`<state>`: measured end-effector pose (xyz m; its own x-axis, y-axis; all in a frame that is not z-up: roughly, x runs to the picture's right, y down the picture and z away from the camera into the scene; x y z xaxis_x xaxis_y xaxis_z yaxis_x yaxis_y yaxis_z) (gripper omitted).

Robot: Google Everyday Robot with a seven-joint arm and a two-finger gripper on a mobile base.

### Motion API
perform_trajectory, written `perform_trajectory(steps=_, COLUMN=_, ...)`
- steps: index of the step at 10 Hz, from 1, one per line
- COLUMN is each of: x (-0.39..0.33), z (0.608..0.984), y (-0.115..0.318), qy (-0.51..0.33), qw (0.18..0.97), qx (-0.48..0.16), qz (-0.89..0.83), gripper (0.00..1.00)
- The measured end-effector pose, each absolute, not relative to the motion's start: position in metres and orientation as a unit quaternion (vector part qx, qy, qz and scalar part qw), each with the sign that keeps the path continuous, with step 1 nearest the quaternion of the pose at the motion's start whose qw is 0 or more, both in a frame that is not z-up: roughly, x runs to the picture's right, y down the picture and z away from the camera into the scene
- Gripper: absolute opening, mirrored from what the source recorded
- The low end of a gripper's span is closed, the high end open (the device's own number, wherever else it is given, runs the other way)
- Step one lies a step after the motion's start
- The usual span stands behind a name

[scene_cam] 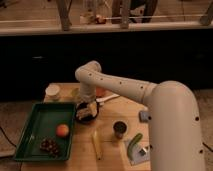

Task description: Place eraser in purple bowl

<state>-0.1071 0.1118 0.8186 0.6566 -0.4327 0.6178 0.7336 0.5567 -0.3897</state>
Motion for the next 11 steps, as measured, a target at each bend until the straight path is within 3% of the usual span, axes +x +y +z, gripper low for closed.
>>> perform_trajectory(steps=11, x=-0.1067, z=0.8172, y=0.114, qy=-0.236, qw=0.85, qx=-0.314, qz=-0.35, gripper=0.8)
